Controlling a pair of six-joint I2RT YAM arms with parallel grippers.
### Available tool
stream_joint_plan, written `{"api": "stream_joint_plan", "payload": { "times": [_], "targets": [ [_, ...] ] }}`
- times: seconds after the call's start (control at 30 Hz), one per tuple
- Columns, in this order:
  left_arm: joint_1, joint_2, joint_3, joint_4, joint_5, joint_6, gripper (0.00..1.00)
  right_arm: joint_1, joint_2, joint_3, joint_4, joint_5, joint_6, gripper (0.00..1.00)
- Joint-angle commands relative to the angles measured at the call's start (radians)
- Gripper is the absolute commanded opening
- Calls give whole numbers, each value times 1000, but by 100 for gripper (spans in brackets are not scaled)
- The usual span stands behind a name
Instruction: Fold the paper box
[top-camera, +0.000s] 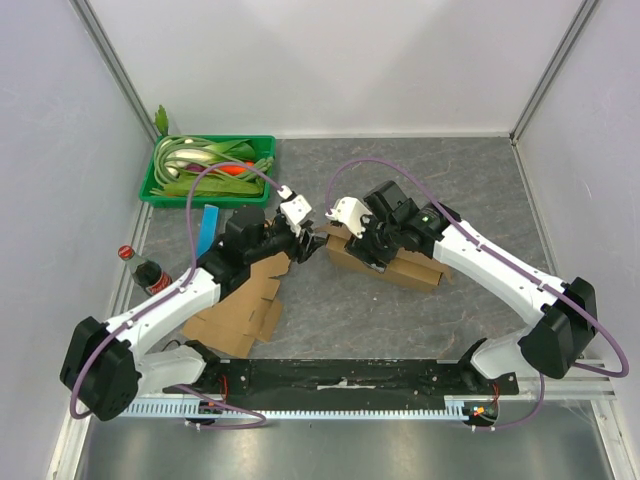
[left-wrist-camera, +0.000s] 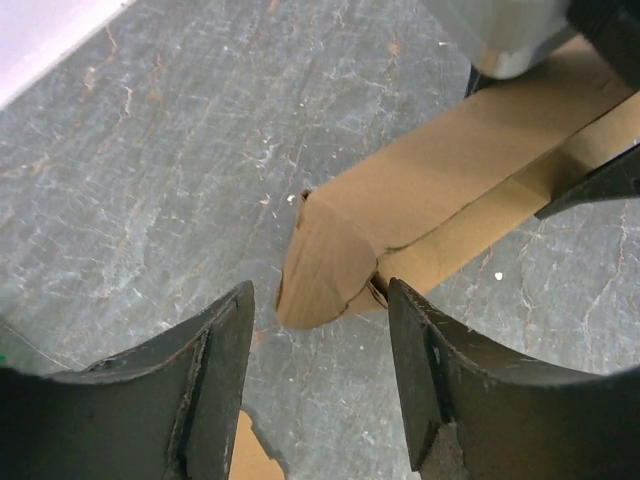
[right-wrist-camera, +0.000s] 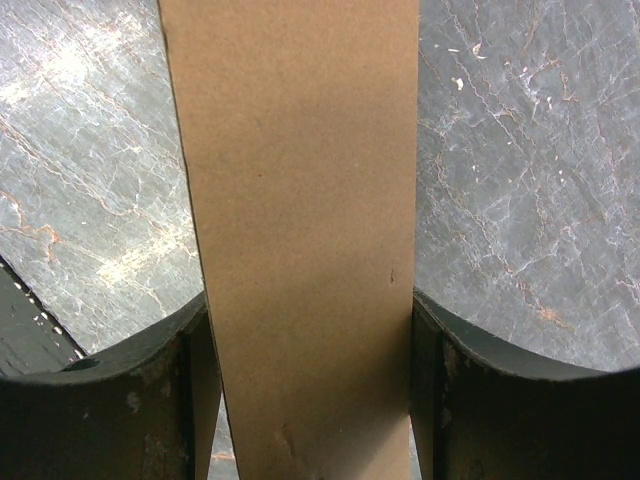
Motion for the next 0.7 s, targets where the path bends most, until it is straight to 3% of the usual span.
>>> {"api": "stream_joint_plan", "payload": {
  "times": [0.0,0.1,0.3,0.53,0.67],
  "targets": [
    [3,9,53,65,-20,81,60,0,0,-1,-13,-27,27,63],
    [2,25,67,54,-9,84,51,0,8,4,-13,-18,29,62],
    [2,35,91,29,-7,84,46,0,37,21,-23,-14,33,59],
    [0,55,139,-23,-15,59,22,0,48,24,-22,0,42,58],
    [0,65,216,-116,-16,-33,11,0,43,15,-17,12,53,59]
  ]
}}
